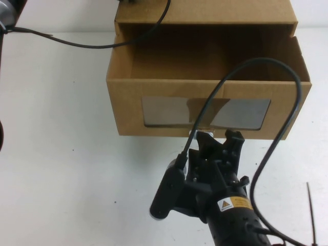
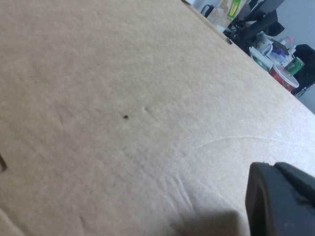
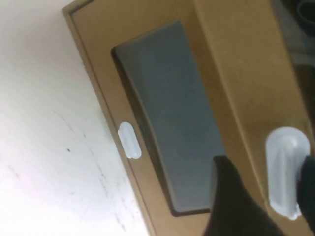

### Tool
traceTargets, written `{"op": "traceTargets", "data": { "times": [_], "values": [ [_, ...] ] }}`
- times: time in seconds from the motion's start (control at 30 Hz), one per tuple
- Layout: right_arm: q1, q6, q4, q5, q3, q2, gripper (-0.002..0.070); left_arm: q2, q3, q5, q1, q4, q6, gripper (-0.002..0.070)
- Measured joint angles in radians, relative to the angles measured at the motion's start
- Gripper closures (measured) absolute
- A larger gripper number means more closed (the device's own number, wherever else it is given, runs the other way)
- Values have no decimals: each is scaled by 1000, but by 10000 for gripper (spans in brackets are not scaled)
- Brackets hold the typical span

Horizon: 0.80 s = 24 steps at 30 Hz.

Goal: Open the shoe box
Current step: 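Pull the top drawer of the cardboard box fully open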

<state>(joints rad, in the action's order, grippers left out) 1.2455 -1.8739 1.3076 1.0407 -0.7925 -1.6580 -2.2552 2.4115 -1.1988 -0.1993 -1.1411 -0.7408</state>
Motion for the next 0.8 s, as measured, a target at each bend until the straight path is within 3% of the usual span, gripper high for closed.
{"op": "traceTargets", "data": {
  "times": [0.53,0.57,0.77,0.8],
  "values": [
    [-2,26,-57,70,0,-26,405,0,0,2,0,-1,-8,683],
    [-4,46,-68,89,0,-26,482,0,0,2,0,-1,-9,683],
    [-6,46,-68,89,0,-26,542,0,0,2,0,-1,-9,683],
    [-22,47,-73,82,0,-27,650,0,0,2,0,-1,-12,683]
  ]
}}
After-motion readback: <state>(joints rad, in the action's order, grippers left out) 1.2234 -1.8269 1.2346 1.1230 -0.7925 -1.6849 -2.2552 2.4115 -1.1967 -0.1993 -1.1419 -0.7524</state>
